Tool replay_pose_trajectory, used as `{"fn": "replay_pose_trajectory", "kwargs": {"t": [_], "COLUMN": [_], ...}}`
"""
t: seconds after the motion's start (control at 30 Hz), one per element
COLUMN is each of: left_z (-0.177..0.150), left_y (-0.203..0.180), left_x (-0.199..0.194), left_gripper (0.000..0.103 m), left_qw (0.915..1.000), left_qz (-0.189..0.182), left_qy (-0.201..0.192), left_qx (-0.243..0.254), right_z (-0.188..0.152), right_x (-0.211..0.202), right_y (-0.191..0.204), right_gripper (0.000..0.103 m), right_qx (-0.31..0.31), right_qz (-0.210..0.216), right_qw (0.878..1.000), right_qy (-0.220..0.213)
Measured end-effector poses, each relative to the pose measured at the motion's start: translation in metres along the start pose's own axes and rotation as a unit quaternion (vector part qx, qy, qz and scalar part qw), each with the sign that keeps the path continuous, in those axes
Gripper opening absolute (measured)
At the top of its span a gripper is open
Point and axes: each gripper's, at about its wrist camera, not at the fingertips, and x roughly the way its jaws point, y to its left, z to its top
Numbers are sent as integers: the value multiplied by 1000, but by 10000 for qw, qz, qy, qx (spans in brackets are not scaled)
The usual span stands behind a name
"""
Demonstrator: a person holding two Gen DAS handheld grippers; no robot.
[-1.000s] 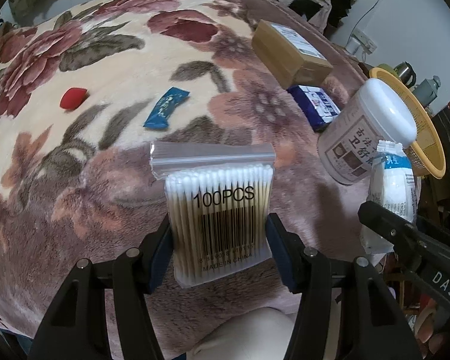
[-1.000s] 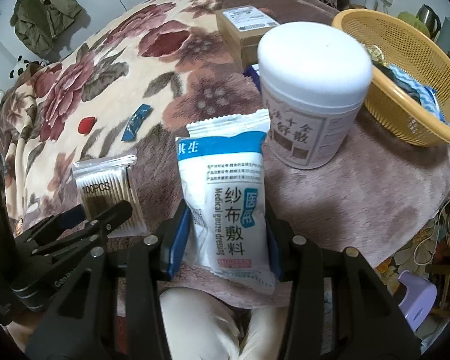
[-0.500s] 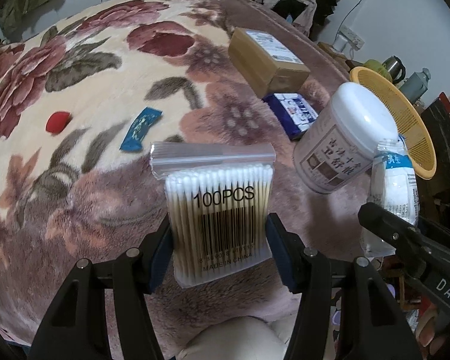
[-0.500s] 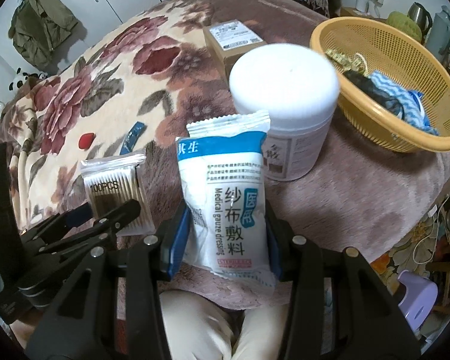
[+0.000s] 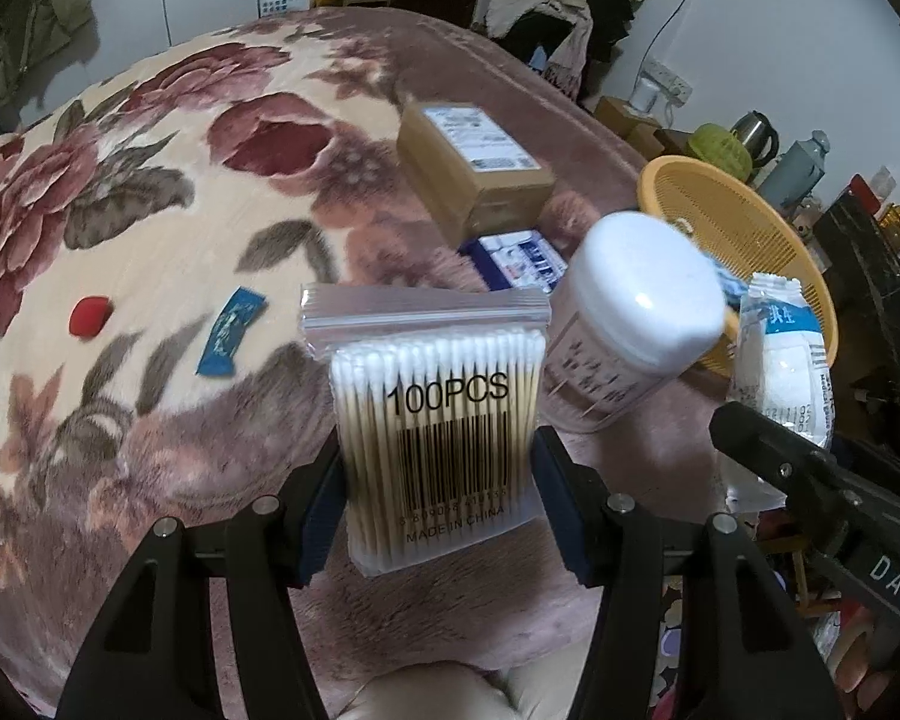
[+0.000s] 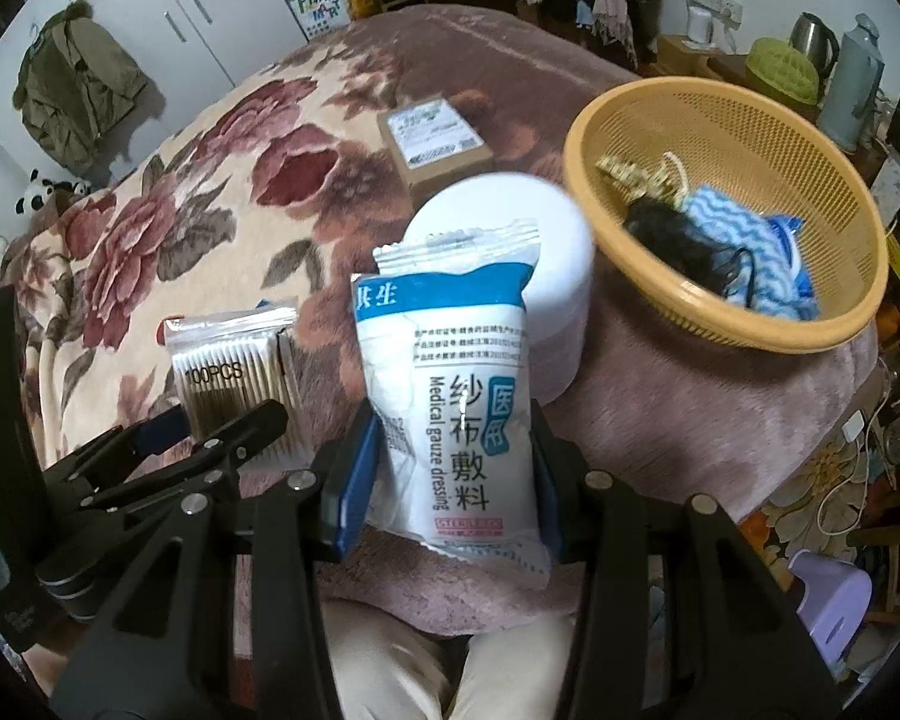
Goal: Organize soft objects
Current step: 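Lift and carry the cotton-swab pack and gauze pack over the orange basket with both tools, then open both tools to drop the cotton-swab pack and gauze pack into the basket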
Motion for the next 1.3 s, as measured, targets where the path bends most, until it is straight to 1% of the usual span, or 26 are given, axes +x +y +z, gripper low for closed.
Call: {"fn": "replay_pose_trajectory", "kwargs": {"t": [0.57,0.67,0.83,1.0,1.3], "left_z": [52,61,76,95,123], "left_y": [-65,-81,-110,-142,-198], "left_x": [-4,3,12,23,60], "left_gripper": [61,61,61,61,61], "left_qw": [9984,9978,9964,9940,9898], "left_qz": [-336,-458,-567,-795,-1089], "left_qy": [-231,-160,-190,-191,-15], "left_qx": [386,452,604,721,923], "right_z": [34,40,51,64,85], "right_x": [-23,-23,-25,-32,-37], "right_y": [-68,-80,-105,-135,-186], "right_gripper": [46,46,46,46,46], "right_qx": [566,654,868,1184,1695], "right_qz": [-134,-190,-259,-353,-563], "right_qw": [9978,9971,9950,9908,9817], "right_qy": [-319,-341,-413,-552,-660]}}
